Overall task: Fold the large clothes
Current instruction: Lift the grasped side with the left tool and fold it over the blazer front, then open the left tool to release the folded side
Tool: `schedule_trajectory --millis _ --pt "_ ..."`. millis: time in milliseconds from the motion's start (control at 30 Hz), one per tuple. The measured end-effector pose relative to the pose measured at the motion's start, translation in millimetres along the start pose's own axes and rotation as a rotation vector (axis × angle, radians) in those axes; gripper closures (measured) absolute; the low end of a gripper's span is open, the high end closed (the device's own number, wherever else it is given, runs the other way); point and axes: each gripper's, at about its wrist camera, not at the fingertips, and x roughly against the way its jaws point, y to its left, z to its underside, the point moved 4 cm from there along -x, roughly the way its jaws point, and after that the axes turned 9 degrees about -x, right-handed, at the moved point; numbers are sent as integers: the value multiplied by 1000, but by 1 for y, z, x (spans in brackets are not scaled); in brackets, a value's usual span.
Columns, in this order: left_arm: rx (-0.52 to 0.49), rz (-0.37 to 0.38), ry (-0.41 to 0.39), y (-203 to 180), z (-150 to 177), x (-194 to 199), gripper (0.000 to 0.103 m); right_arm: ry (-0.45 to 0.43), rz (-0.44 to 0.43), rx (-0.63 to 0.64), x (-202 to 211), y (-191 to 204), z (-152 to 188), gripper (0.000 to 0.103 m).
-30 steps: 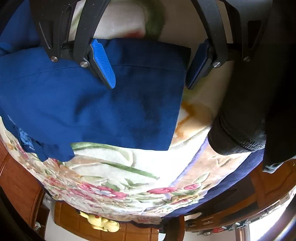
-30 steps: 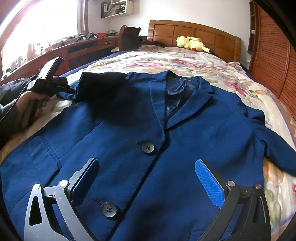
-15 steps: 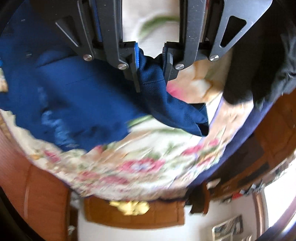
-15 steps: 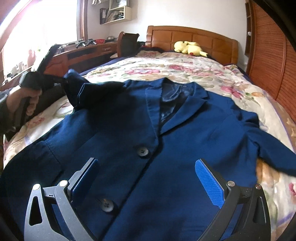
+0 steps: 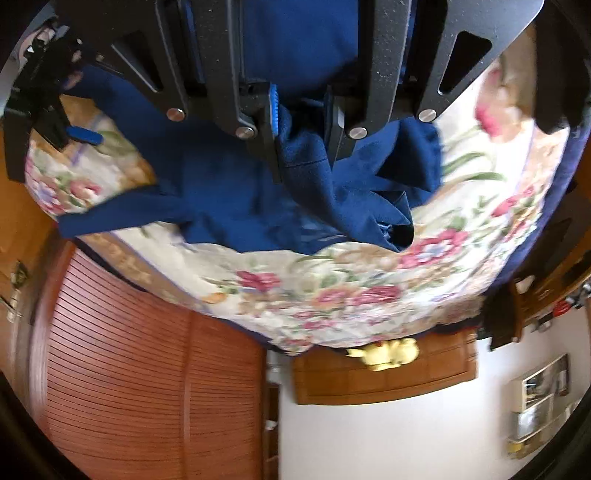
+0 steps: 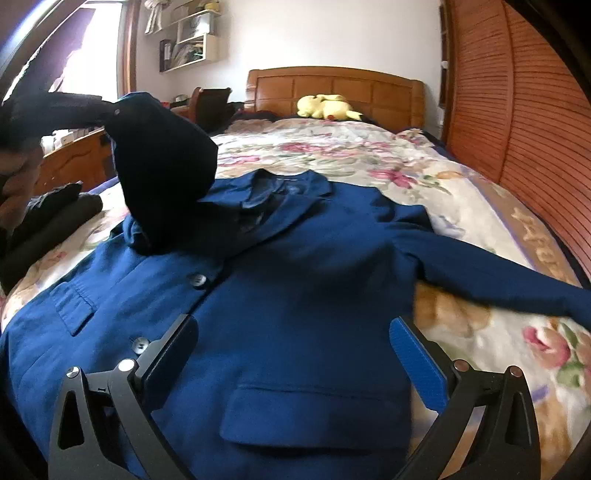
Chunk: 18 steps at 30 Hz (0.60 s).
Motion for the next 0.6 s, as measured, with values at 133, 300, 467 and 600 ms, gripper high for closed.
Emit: schedule_trajectory --millis 133,300,467,600 --pt "-22 39 17 -27 9 -1 85 -11 11 -15 8 -1 0 0" --pt "-28 65 61 -45 25 -3 80 -7 19 -25 7 2 -1 0" --pt "-10 83 62 -51 46 6 65 -3 24 -13 8 8 -7 0" --pt "0 89 48 -48 62 20 62 -8 19 1 9 19 -14 0"
